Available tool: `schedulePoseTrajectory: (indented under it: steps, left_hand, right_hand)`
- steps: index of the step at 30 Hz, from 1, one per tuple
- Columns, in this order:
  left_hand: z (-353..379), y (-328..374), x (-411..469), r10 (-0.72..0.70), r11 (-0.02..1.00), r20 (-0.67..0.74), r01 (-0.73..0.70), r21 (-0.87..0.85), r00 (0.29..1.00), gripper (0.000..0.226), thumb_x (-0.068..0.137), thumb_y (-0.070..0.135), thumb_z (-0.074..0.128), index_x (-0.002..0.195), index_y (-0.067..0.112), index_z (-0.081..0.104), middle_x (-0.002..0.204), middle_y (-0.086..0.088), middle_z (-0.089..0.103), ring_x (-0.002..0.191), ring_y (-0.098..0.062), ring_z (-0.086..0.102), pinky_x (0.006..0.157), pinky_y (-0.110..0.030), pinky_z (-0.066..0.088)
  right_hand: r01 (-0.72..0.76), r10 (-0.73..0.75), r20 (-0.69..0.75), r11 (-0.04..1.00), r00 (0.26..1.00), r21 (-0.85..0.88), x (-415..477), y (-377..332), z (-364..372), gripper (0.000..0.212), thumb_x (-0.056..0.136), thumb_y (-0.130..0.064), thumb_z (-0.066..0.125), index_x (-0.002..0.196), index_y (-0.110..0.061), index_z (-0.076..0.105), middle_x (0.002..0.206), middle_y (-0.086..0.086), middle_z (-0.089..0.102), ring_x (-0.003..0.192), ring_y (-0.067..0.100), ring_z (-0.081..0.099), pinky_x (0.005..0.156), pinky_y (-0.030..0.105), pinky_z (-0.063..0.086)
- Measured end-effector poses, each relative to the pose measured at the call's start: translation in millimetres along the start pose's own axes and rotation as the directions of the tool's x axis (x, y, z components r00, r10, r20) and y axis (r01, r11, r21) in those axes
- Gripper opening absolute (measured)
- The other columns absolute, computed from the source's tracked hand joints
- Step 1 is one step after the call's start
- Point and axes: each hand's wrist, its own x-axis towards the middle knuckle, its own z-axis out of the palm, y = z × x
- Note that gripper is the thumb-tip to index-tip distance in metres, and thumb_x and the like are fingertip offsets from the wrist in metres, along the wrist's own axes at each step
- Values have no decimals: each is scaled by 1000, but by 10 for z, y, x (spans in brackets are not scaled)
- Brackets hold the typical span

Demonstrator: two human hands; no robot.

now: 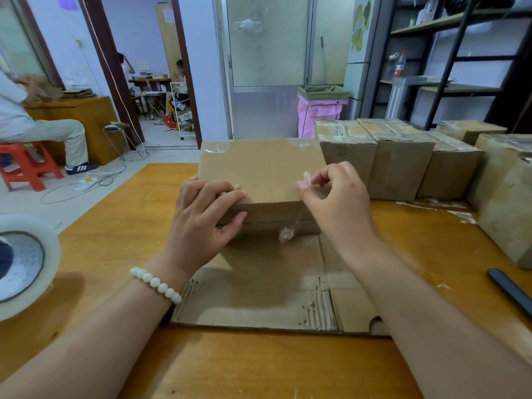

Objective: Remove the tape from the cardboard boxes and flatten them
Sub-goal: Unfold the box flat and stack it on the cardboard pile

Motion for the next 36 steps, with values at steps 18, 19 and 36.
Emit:
schedulePoseTrajectory:
  steps: [18, 19, 36]
  left_hand:
    - [-13, -30, -2, -7, 1000, -36, 7, 13, 999, 16, 93, 24, 63, 108, 19, 62, 102, -4, 60, 98, -27, 49, 98, -42, 37]
    - [-25, -46, 5, -13, 1000, -50, 14, 19, 999, 14, 93, 23, 63, 106, 18, 64, 98, -5, 63, 96, -27, 50, 96, -43, 38]
    - [76, -78, -71, -188, 982, 125, 188, 11, 974, 42, 94, 27, 50, 133, 13, 49, 136, -14, 54, 130, -30, 39, 100, -64, 37]
  right_hand:
    - [69, -51, -122, 987, 991, 144, -15, 77, 97, 11, 95, -11, 55, 87, -5, 59, 89, -2, 50, 75, 7, 47, 69, 11, 37]
    - [44, -19, -132, 981, 991, 189, -5, 69, 82, 11, 95, -12, 53, 89, -5, 59, 87, -4, 49, 71, 2, 45, 68, 8, 36]
    - [135, -148, 70, 978, 987, 162, -21, 86, 131, 23, 94, -25, 48, 100, -9, 63, 99, -4, 49, 98, 14, 45, 83, 6, 29]
